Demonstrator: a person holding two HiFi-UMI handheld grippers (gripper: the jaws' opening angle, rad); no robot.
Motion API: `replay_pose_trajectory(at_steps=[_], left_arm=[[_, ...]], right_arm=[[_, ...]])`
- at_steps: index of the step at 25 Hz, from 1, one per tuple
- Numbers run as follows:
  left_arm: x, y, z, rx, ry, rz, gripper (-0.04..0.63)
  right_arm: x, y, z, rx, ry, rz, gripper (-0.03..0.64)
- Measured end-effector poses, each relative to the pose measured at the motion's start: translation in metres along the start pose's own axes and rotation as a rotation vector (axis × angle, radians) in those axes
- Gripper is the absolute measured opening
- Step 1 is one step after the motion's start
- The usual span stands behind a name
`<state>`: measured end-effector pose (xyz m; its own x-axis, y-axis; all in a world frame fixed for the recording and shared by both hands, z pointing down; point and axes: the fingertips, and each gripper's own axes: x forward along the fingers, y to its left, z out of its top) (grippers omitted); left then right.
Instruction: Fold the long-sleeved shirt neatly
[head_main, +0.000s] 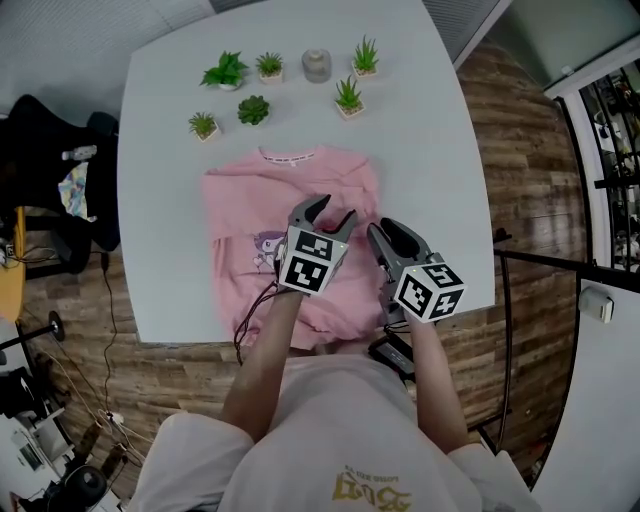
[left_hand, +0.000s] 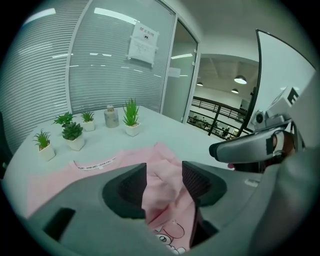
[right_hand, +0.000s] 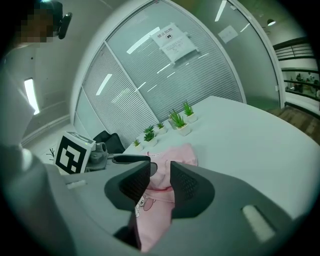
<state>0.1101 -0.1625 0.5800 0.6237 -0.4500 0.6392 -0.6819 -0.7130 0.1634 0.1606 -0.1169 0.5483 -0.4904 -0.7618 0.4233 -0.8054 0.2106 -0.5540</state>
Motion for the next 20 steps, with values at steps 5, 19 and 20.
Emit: replay_pose_trajectory(at_steps=[5,19,20], left_arm=[[-0.013,0.011,0.004,-0.047,-0.036,0.023,0.267],[-0.06,0.047,-0.005,0.014,-0.035,0.195,0.264],[-0.066,0.049,-0.006,0.012,-0.034,0.2,0.261]], right_arm=[[-0.003,-0.003,-0.003,0.001,0.012,0.021,0.13],[-0.001,0.007,0.006,-0.025,0.007,0.077,0.14],[-0.002,0.011,0.008,-0.033,0.004,0.079,0.141]])
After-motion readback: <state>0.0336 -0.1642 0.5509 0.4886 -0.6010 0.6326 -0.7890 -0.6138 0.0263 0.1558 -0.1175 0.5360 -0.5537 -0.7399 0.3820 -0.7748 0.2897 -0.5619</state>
